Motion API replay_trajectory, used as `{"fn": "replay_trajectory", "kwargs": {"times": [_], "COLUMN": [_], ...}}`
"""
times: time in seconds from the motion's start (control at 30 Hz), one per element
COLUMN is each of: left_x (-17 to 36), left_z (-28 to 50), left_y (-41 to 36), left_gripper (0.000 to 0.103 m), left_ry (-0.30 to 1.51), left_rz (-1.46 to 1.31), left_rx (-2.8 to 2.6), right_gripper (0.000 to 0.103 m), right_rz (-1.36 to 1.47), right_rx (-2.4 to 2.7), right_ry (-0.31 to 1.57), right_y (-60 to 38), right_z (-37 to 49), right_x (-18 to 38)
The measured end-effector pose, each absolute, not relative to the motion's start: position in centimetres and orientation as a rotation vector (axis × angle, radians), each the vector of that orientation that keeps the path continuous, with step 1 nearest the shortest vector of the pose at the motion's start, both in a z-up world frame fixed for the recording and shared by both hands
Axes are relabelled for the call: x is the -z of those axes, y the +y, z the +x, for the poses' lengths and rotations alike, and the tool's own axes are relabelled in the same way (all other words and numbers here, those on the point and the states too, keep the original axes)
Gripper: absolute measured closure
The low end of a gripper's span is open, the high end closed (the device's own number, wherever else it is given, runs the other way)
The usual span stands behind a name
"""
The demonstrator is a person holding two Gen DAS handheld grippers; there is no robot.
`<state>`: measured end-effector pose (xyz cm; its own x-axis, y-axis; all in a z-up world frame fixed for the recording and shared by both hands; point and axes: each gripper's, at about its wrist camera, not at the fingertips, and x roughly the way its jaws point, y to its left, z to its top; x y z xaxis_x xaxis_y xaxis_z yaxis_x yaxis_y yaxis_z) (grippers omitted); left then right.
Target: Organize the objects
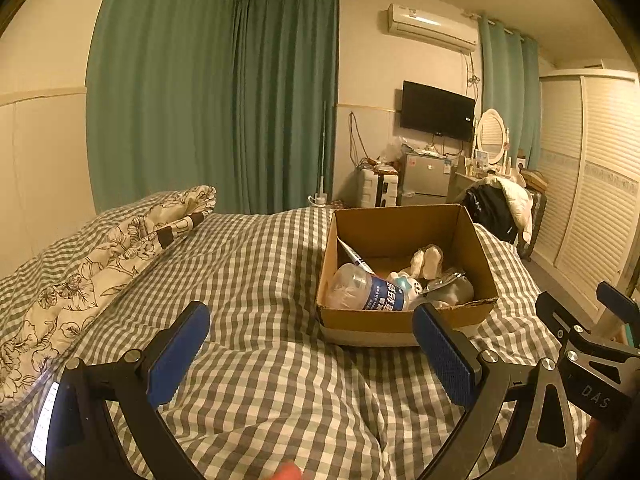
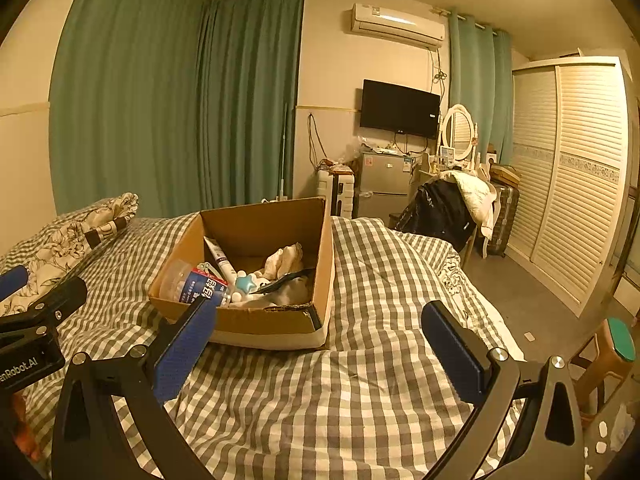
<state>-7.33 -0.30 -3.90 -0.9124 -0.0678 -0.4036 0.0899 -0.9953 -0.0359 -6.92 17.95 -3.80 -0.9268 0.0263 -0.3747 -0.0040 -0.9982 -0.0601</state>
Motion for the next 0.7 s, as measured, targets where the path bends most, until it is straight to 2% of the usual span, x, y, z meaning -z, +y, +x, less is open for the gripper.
{"fn": "replay_trajectory", "kwargs": {"times": [0.7], "left_x": [4.06], "left_z": [-7.28], "left_y": [-0.25], "left_gripper": [0.0], "left_ry": [0.074], "left_rz": [0.644], "left_rx": [2.996], "right_gripper": [0.0], "right_rz": [-0.613], "right_rx": [-3.064], "right_ry": [-0.102], "right_y": [17.83], "right_z": [-7.25], "right_x": [4.05]}}
